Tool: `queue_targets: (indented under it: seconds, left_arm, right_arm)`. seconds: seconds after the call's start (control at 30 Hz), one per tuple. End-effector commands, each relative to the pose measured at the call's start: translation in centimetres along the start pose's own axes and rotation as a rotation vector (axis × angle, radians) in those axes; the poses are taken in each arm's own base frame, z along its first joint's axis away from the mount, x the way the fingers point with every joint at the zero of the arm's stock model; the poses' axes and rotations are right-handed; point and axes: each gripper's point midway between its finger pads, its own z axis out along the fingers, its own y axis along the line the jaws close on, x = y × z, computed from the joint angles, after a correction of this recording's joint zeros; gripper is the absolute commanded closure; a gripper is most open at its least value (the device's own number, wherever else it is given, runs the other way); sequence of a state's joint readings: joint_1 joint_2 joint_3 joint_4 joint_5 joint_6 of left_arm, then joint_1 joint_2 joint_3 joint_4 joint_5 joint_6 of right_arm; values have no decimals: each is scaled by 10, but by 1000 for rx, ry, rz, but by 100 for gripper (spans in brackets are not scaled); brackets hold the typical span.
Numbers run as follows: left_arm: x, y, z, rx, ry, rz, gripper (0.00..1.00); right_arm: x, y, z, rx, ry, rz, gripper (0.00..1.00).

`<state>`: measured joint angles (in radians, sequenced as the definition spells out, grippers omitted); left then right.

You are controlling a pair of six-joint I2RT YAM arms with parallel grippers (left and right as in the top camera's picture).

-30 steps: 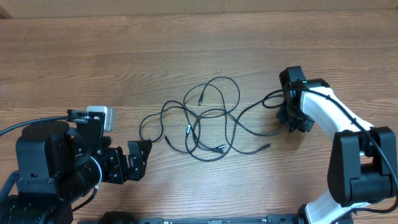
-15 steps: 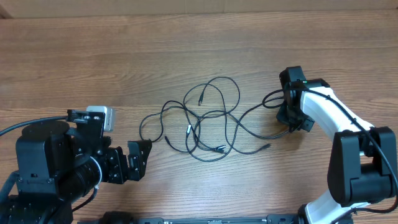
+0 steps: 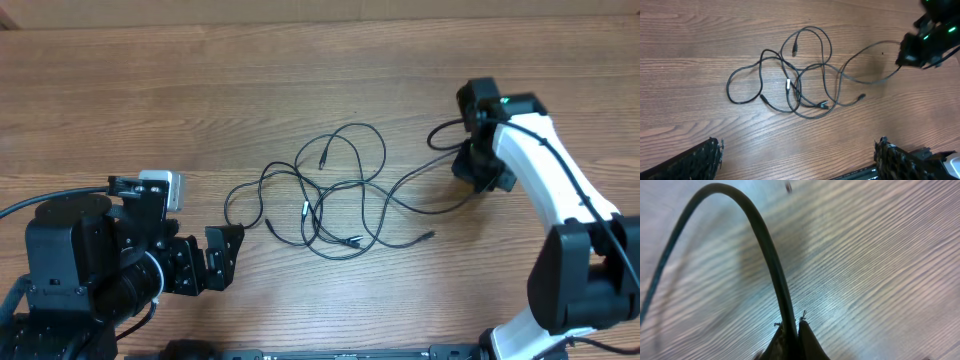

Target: Untangle cables

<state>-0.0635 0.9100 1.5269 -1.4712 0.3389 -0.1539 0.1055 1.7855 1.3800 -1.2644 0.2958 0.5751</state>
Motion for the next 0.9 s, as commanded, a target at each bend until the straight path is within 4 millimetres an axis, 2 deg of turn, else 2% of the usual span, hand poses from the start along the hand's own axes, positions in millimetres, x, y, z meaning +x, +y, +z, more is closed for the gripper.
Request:
queue_targets:
  seconds: [0.0,0.17,0.23,0.33,0.37,0.5,0.6,0.87]
  left_arm:
    - [0,2,0,-9,-3,-10,0]
    - [0,2,0,-9,-3,-10,0]
    - [0,2,0,-9,-3,-10,0]
    - [0,2,0,-9,-3,-10,0]
    - [0,2,0,-9,-3,-10,0]
    - [0,2,0,-9,-3,-10,0]
    - [0,2,0,-9,-3,-10,0]
    - [0,2,0,-9,-3,-10,0]
  right_arm:
    - [-29,-7,-67,-91,-150,46,96]
    - [-41,-7,-132,-248,-252,80,96]
    - [-42,0,-155,-341,-286,41,96]
    - [-41,15,-208,-539,-373,-65,96]
    - [-41,18,-220,-582,-394,-85,96]
    - [-32,26,-278,-789,-500,-185,96]
    - [-21,29,-312,-918,-562,-246,96]
    - [16,34,-387,-1238,-660,-405,96]
